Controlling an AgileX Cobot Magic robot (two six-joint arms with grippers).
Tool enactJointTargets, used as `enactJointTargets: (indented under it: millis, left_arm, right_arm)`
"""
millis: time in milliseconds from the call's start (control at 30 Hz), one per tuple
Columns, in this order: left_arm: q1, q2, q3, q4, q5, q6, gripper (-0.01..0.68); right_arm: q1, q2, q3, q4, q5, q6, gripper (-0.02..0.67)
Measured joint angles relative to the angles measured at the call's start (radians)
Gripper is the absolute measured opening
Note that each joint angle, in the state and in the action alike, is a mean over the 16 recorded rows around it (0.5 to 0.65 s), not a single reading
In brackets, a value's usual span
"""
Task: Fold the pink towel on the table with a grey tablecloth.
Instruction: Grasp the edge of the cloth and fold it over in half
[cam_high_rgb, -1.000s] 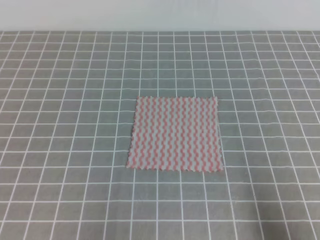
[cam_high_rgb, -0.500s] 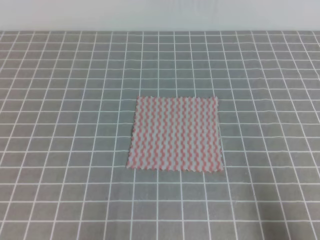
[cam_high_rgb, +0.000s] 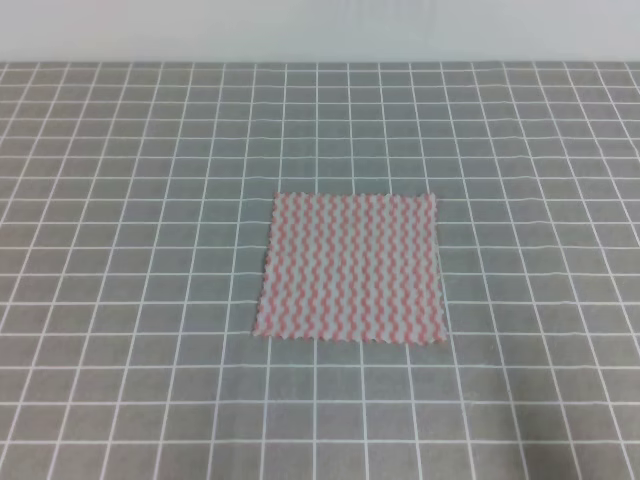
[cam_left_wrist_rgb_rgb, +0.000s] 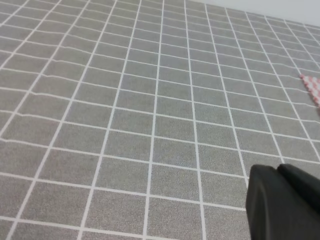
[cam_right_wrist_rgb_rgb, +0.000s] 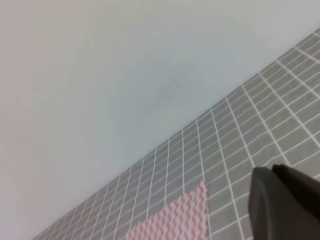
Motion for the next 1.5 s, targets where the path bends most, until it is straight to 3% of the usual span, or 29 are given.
enactJointTargets:
  millis: [200, 567, 833, 1167, 1500]
  left_arm:
    - [0.0, -0.002, 0.001, -0.102, -0.049, -0.065, 0.0]
    - [0.0, -0.004, 0.001, -0.45, -0.257, -0.215, 0.0]
    - [0.0, -0.001, 0.001, -0.537, -0.338, -0.227, 0.0]
    - [0.0, 0.027, -0.058, -0.553, -0.222, -0.167, 0.0]
    - [0.0, 0.28, -0.299, -0.538, 0.006, 0.129, 0.0]
  right_arm:
    - [0.0, 0.0, 0.001, 0.005, 0.028, -0.053, -0.017]
    - [0.0, 0.063, -0.04, 0.016, 0.143, -0.153, -0.017]
    - [0.0, 0.165, -0.075, 0.146, 0.159, -0.167, -0.017]
    - [0.0, 0.317, -0.158, 0.266, 0.116, -0.32, -0.017]
    - [0.001, 0.709, -0.441, 0.108, 0.291, -0.488, -0.017]
